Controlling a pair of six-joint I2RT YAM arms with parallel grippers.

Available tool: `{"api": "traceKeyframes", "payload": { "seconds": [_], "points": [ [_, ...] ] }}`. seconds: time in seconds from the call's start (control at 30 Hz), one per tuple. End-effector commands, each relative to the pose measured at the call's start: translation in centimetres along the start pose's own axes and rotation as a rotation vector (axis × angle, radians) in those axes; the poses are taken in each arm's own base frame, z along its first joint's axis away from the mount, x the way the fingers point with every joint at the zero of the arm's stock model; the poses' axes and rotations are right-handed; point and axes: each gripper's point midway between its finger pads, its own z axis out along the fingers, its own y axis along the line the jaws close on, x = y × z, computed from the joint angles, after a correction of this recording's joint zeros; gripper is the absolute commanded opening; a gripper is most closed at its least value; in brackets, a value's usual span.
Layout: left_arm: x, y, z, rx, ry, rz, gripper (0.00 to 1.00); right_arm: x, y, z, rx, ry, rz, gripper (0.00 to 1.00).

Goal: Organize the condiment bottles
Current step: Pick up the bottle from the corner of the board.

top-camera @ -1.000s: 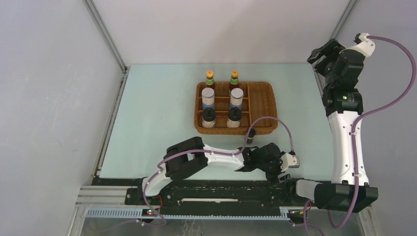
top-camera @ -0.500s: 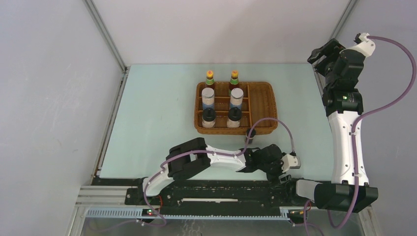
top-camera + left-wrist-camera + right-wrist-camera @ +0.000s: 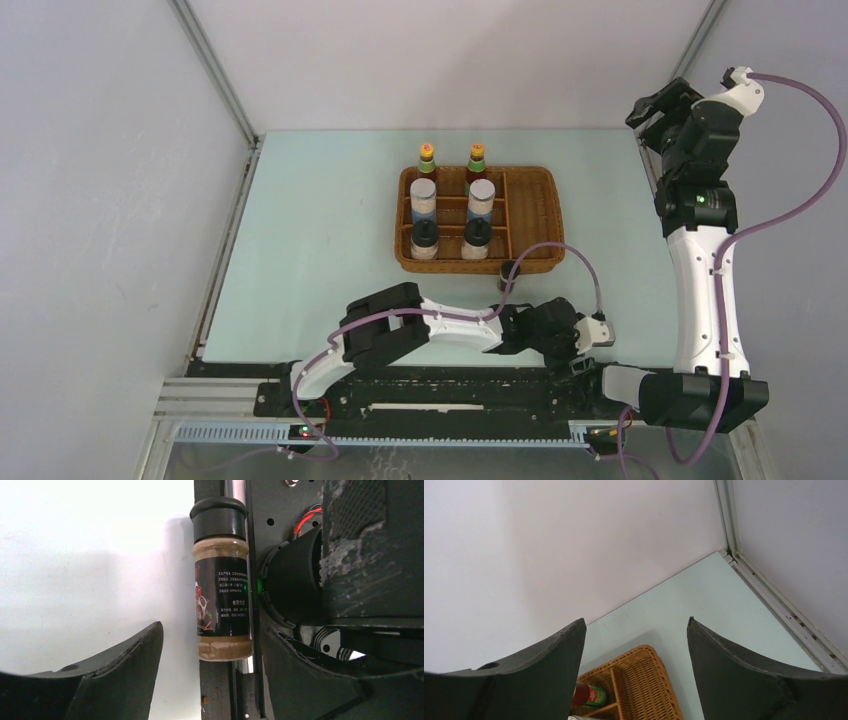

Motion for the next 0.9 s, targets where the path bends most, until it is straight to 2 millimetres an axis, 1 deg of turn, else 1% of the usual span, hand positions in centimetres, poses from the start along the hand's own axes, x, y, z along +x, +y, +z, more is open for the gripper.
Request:
{"api": "traceKeyframes", "payload": {
  "seconds": [0.0,0.17,0.33,0.5,0.63,0.77,0.87],
  "points": [
    [-1.5,0.6,0.7,-0.069,-0.014,0.029,0.75,-1.4,0.8,-0.6,-0.03,-0.054,0.011,0.83],
    [-1.0,1.2,1.0,-0.112,0.013,0.036,0.71,-1.3,0.7,-0.6,-0.029,-0.055,0.013,0.82],
    [-0.5,1.2,1.3,-0.129,0.034,0.035,0.66,-1.2,0.5,-0.7,-0.026,-0.057,0.013,0.83],
    [-0.1,0.9,1.5,-0.122,0.048,0.036,0.56,-1.2,0.7,-0.8,-0.03,-0.058,0.015,0.82],
    [-0.2,0.9,1.5,-0.125,0.044,0.037,0.47,-1.2,0.8,-0.9,-0.032,-0.059,0.014,0.82],
    [-0.6,1.0,1.3,-0.134,0.039,0.039,0.35,-1.3,1.0,-1.0,-0.032,-0.063,0.013,0.82],
    [-0.7,1.0,1.2,-0.141,0.035,0.04,0.31,-1.4,1.1,-1.1,-0.034,-0.064,0.011,0.82]
  ]
}}
